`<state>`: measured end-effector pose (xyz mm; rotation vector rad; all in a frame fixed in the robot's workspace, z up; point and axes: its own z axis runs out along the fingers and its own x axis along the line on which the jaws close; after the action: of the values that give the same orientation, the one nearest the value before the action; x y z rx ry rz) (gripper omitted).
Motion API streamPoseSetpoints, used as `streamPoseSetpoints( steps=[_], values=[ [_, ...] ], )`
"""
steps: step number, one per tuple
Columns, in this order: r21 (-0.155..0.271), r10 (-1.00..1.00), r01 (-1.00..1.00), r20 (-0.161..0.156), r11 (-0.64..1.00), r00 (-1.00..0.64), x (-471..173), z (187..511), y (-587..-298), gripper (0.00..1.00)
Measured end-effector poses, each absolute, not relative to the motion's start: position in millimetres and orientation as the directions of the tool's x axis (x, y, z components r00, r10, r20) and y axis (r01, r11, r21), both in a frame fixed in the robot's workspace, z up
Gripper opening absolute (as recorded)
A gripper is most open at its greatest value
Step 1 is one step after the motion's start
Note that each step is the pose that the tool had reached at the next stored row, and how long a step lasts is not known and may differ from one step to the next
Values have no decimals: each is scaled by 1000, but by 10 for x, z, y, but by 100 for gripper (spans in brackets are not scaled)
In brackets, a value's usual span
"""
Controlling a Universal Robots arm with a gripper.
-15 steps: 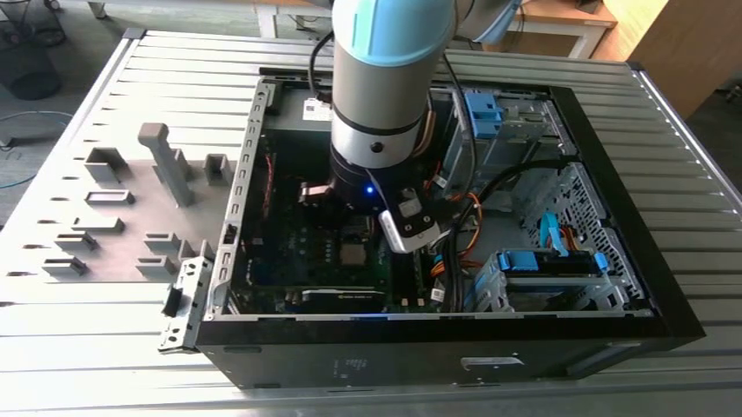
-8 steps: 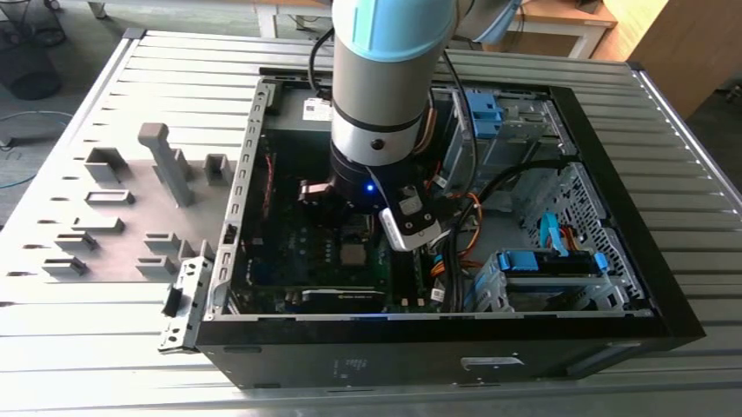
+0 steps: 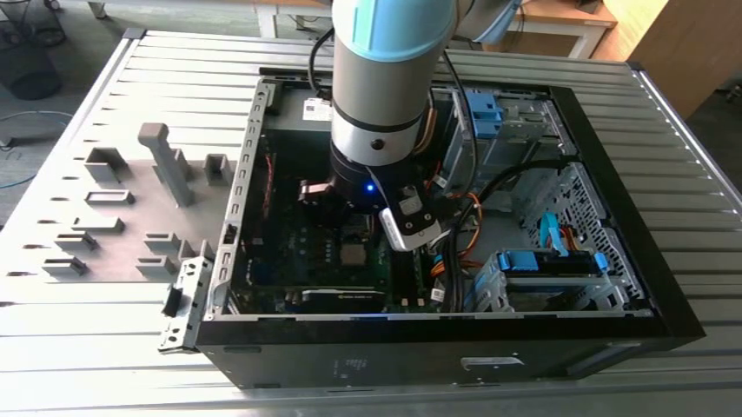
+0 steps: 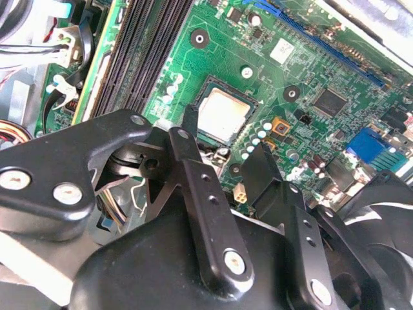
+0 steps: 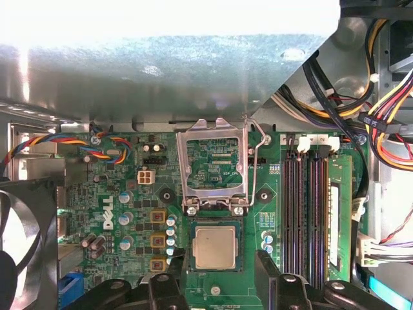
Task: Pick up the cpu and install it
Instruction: 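Place the cpu into insertion slot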
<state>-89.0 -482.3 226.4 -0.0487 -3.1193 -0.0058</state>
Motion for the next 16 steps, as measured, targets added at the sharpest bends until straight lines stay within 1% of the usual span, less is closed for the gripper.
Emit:
streamPoseSetpoints(
  steps=[4,6,7,9,10,12,13,14,16],
  values=[
    [3,31,31,22,1000,-999,-890,2264,-4823,53],
    [3,31,31,22,1000,-999,-890,2264,-4823,40],
    [3,31,31,22,1000,-999,-890,2264,-4823,40],
    [3,31,31,22,1000,-999,-890,2264,-4823,29],
    [3,31,31,22,1000,-999,-890,2264,-4823,29],
    [3,31,31,22,1000,-999,-890,2264,-4823,17],
    [3,31,31,22,1000,-999,-890,2264,-4823,17],
    [3,31,31,22,1000,-999,-890,2264,-4823,11],
    [3,31,31,22,1000,-999,-890,2264,-4823,11]
  ],
)
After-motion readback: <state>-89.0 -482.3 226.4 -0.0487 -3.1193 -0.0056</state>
